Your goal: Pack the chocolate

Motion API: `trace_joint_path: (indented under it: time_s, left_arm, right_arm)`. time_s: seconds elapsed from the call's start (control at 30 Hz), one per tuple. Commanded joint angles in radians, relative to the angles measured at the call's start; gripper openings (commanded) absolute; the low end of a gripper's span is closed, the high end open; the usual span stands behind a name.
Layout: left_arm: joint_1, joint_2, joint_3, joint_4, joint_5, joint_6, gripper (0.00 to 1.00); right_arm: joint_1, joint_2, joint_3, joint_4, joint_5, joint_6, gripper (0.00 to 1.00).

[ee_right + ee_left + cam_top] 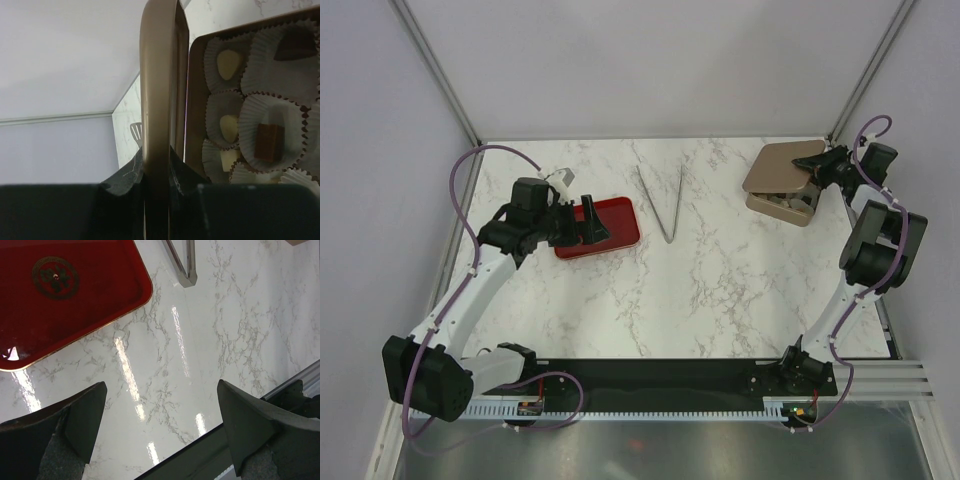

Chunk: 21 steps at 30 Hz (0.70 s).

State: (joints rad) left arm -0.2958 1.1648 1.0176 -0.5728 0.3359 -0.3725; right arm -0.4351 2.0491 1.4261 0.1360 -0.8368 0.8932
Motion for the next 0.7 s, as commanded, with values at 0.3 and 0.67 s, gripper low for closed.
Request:
trace_joint_path:
  time_s: [0.3,0.67]
  left_arm:
    - [0.004,0.024,0.013,0.027,0.038,0.043,1.0]
    - [0.004,0.024,0.013,0.027,0.034,0.043,1.0]
  right_arm:
    - [-0.057,0.032,0.076,-0.036,-0.051,-0.056,0.17]
    - [-0.068,0.083,0.132,-0.194,-0.001,-0.134,0.37]
